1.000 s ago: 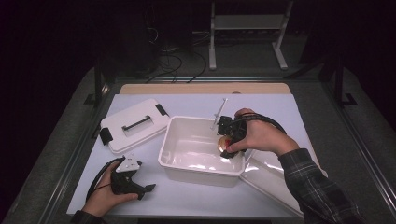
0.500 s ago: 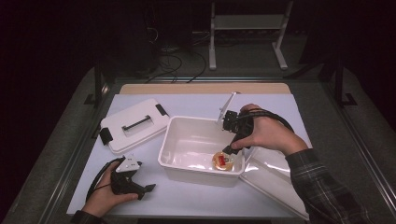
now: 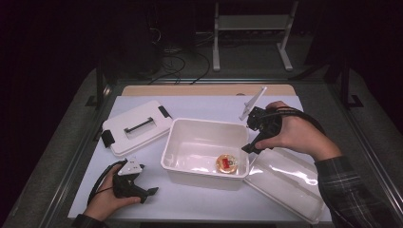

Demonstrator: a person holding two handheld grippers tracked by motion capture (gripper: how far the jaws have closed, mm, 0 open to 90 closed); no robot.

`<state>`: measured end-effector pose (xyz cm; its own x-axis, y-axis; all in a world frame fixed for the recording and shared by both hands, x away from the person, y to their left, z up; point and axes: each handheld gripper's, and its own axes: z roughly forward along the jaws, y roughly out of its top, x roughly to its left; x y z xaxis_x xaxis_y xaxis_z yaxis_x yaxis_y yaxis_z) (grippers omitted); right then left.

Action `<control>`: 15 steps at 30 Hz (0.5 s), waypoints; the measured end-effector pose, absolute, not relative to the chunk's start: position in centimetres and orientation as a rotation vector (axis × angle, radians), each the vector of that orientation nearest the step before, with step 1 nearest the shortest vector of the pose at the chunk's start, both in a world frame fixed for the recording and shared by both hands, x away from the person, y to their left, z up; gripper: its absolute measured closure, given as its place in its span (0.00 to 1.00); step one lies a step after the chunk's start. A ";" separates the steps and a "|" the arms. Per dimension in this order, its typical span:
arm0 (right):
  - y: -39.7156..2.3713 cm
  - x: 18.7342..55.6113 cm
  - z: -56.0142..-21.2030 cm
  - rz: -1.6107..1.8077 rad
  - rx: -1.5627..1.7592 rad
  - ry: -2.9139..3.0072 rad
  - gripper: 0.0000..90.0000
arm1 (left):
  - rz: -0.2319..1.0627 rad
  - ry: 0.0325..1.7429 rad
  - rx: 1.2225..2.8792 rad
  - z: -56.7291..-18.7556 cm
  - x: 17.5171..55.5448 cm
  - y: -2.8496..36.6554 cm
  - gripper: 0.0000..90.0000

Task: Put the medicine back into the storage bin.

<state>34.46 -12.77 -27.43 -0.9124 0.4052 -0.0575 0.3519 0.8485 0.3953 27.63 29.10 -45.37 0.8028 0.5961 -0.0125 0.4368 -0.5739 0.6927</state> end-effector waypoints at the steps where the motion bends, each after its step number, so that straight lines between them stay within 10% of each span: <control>1: -13.0 34.4 -27.4 0.578 0.601 2.882 0.23 | 0.288 0.758 2.274 -45.4 27.6 29.1 0.00; 15: -17.5 33.5 -29.0 0.549 0.771 2.852 0.28 | 0.288 0.758 2.274 -45.4 27.6 29.1 0.00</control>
